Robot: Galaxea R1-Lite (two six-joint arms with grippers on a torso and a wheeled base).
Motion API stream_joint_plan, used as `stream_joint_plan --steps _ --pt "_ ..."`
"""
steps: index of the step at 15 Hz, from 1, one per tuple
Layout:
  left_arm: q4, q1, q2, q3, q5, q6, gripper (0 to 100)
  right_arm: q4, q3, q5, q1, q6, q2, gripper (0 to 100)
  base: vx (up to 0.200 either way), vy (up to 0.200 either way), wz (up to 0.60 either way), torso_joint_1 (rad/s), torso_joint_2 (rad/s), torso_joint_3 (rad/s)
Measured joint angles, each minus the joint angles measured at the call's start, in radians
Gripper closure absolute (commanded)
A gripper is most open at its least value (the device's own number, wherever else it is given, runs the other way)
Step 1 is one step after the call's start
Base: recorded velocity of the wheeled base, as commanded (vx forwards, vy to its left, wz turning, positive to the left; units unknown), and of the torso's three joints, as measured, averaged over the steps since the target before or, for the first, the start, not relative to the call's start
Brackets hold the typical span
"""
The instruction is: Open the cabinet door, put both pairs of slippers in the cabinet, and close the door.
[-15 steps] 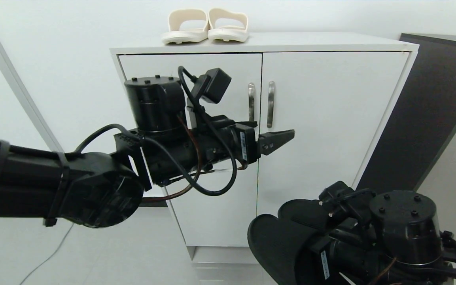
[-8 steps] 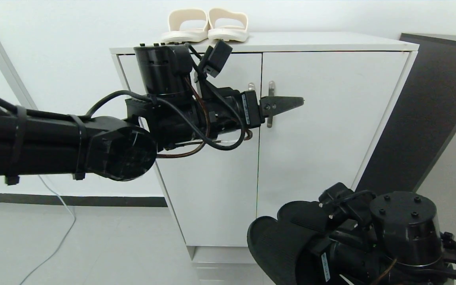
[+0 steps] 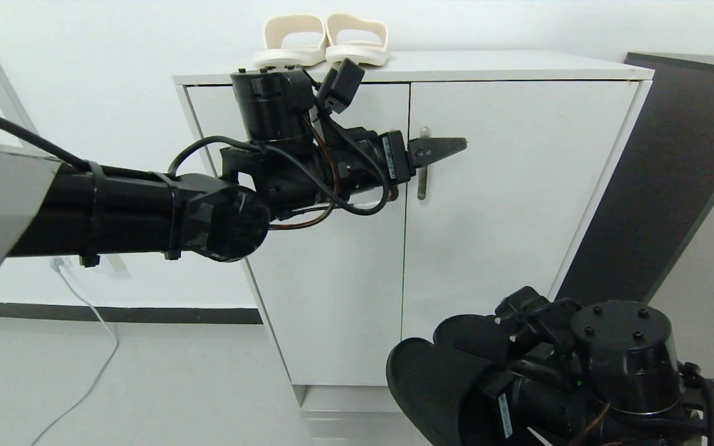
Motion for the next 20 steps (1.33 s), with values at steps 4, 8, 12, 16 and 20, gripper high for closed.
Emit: stream_joint_plan --steps 4,8,12,16,20 --pt "-0.003 0.001 0.061 -0.054 0.020 0.003 0 -0.001 0.003 0.001 0.000 0.000 0.003 100 0.000 0.000 0.00 0.000 0.00 0.000" --pt "0.000 -0.010 0.089 -0.056 0.024 0.003 0 -0.001 0.004 0.001 0.000 0.000 0.005 100 0.000 0.000 0.00 0.000 0.00 0.000" --pt "0.007 -0.012 0.095 -0.051 0.026 0.002 100 -0.001 0.007 0.001 0.000 0.000 0.006 100 0.000 0.000 0.00 0.000 0.00 0.000" --pt "-0.017 -0.024 0.068 0.016 0.028 0.020 100 -0.024 0.049 0.134 -0.001 -0.006 -0.007 100 0.000 0.000 0.00 0.000 0.00 0.000" --pt "-0.083 -0.071 -0.019 0.179 0.027 0.036 100 -0.040 0.105 0.261 -0.002 -0.035 -0.048 100 0.000 0.000 0.00 0.000 0.00 0.000"
